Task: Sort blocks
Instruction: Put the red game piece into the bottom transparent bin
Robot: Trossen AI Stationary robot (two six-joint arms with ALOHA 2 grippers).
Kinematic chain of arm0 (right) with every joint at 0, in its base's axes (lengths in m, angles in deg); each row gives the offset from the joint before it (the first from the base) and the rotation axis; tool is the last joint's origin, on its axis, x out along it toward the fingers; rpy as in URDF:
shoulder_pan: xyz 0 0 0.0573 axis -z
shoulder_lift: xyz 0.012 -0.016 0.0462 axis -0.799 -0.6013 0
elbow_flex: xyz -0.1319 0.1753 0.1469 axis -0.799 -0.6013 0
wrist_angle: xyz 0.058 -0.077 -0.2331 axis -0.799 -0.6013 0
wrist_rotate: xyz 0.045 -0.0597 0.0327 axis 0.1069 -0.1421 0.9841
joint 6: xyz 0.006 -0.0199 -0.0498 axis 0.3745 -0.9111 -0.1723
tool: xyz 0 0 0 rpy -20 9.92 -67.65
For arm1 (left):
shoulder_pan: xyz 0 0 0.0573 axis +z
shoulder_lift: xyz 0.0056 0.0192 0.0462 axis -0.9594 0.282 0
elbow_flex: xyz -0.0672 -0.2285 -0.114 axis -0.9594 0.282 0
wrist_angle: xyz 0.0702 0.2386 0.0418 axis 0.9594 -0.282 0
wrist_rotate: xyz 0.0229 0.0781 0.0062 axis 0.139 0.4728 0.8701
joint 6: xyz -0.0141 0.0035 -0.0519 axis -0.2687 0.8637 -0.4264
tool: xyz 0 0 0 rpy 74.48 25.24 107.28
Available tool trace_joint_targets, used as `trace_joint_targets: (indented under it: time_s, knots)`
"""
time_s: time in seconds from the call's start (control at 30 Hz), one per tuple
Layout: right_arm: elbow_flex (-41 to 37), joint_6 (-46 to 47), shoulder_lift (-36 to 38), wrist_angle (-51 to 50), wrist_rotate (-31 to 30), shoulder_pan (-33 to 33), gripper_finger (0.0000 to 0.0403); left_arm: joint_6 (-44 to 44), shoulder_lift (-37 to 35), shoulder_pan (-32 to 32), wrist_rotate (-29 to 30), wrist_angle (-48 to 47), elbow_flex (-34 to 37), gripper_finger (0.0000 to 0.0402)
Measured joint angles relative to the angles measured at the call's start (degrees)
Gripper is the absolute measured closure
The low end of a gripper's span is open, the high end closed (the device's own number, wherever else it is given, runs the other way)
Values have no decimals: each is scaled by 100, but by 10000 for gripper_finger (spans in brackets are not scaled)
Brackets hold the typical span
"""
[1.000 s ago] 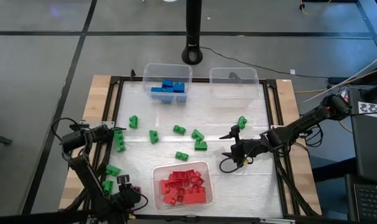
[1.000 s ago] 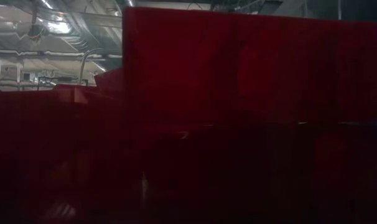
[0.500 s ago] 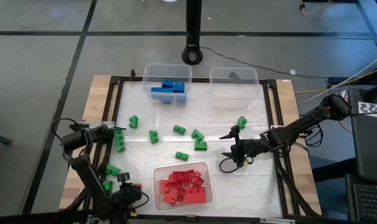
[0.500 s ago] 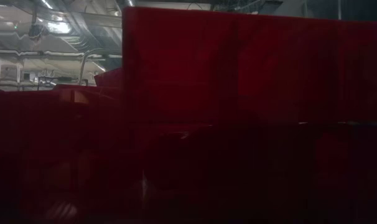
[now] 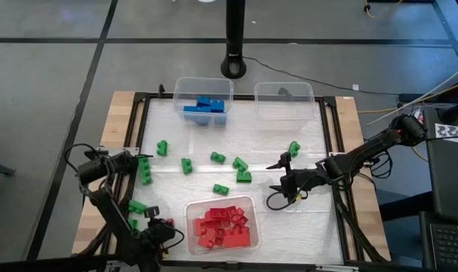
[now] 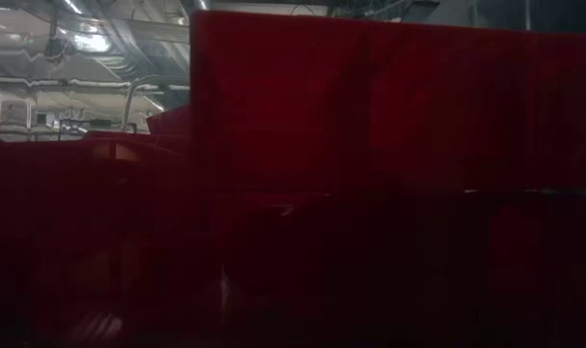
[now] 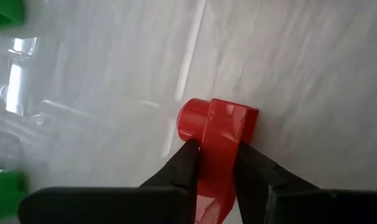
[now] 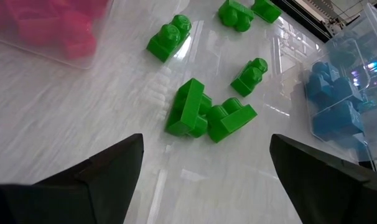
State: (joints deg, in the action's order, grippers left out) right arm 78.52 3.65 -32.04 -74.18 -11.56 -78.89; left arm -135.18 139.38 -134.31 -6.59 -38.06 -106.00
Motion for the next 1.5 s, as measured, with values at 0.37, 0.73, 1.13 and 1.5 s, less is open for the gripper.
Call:
trace_joint_targets:
  time_s: [0.37,0.73,1.13,1.5]
  knots:
    - [0,0,0,-1,2,-1,52,-138,-287,90,222,-132,4,363]
    - [0,0,-2,0,2,-2,52,-210,-295,119,303,-204,4,401]
    - [-2,0,-2,3,4,0,52,-256,-302,119,308,-1097,-756,401]
    - [-2,0,-2,3,4,-2,52,118,-458,175,1602,-2536,-2675,402]
